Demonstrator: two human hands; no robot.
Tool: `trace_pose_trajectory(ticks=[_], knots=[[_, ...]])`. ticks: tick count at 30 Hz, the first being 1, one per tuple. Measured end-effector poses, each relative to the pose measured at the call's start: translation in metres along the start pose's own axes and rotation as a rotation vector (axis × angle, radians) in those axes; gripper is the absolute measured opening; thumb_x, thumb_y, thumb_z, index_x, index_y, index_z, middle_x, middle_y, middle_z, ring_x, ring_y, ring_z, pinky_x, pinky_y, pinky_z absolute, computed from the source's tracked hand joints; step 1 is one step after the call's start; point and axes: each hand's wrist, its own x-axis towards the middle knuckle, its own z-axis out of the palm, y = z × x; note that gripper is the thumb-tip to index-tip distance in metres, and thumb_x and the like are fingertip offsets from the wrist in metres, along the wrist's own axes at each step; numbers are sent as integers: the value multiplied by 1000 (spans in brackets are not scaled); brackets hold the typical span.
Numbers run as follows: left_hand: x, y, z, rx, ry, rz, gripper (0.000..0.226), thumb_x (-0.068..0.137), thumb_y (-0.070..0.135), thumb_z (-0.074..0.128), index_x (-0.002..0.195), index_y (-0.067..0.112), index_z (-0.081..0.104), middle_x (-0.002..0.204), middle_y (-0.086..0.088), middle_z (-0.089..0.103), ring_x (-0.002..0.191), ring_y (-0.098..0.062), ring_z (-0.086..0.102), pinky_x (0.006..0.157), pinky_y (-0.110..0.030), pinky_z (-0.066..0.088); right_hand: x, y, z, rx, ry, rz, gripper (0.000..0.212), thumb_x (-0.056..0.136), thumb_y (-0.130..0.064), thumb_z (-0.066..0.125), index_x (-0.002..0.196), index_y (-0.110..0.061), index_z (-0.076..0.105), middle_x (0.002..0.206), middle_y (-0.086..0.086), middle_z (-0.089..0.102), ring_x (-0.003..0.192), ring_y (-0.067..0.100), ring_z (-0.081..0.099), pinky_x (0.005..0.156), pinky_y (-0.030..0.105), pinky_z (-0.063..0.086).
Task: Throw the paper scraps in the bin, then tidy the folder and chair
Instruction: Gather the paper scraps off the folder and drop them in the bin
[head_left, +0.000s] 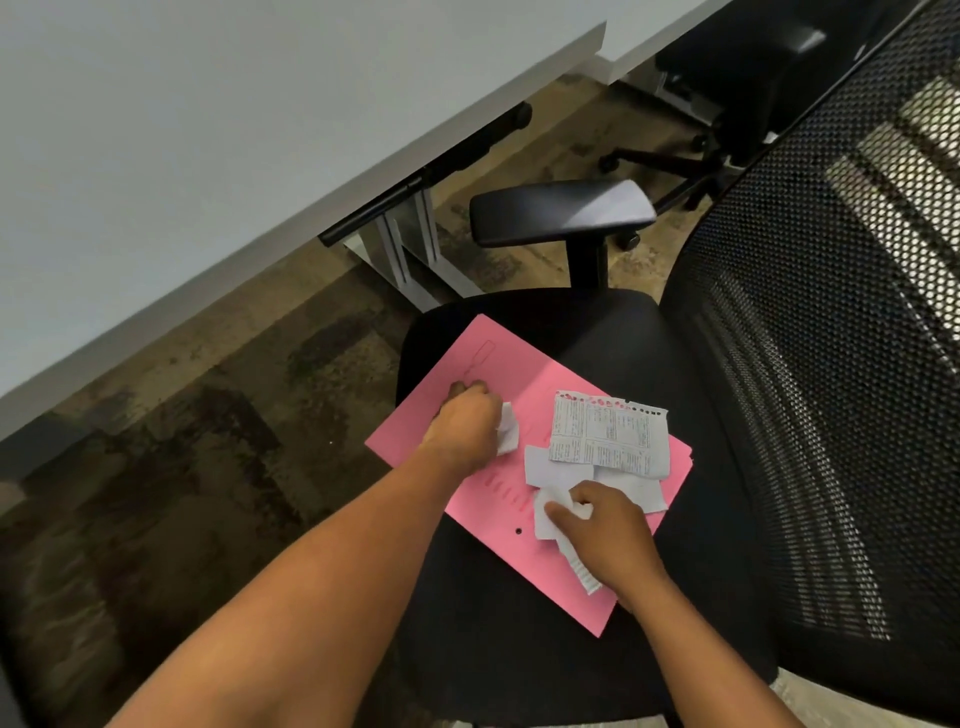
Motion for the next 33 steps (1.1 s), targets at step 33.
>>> trace_pose_trajectory(ticks=[33], knots=[[-351,-260,67,-857,447,-925,34,97,22,58,130,18,60,126,-5,66,115,-20,63,97,-26,47,-124,-143,291,129,-312,-114,25,88,-37,68,83,-14,59,87,7,70,77,21,68,68,35,55]])
